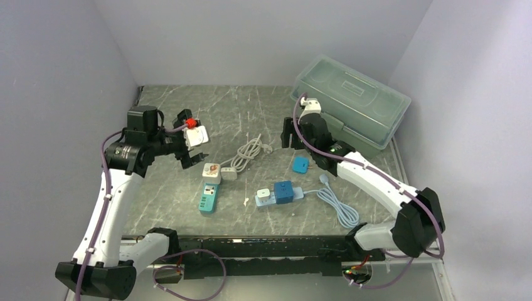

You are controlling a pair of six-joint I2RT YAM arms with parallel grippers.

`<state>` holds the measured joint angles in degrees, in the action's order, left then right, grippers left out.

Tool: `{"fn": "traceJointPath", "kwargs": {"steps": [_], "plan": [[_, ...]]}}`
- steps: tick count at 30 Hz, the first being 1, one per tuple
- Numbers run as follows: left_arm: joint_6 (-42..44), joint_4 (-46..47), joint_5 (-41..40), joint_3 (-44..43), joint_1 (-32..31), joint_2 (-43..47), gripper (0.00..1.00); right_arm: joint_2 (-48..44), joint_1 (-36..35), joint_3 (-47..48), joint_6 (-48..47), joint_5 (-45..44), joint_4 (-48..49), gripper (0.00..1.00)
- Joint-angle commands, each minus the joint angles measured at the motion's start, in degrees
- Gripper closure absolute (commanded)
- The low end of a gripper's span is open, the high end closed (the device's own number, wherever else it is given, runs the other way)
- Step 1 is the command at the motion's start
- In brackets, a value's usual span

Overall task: Insert the plug
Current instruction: Pick up the plug from the center of the board.

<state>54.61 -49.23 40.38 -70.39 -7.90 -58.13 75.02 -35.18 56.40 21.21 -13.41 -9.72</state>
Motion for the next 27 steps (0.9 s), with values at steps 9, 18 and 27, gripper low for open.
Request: {"fn": "traceJointPath", "kwargs": {"steps": [9,18,27], "plan": [[4.8,-0.3,3.9,1.0,0.0,1.3,0.00,16.2,1.4,1.7,7.8,-9.7,-9.5,0.13],[6.1,-1.2,4.4,2.4,0.0,1.4,0.00,13.3,1.3,-5.4,19.2,-7.8,-9.4,0.02],[6.2,-0.6,4.2,3.4,0.0,1.6,0.00,13.1,0.9,-10.6,23.2,-3.7,-4.3,0.00]]}}
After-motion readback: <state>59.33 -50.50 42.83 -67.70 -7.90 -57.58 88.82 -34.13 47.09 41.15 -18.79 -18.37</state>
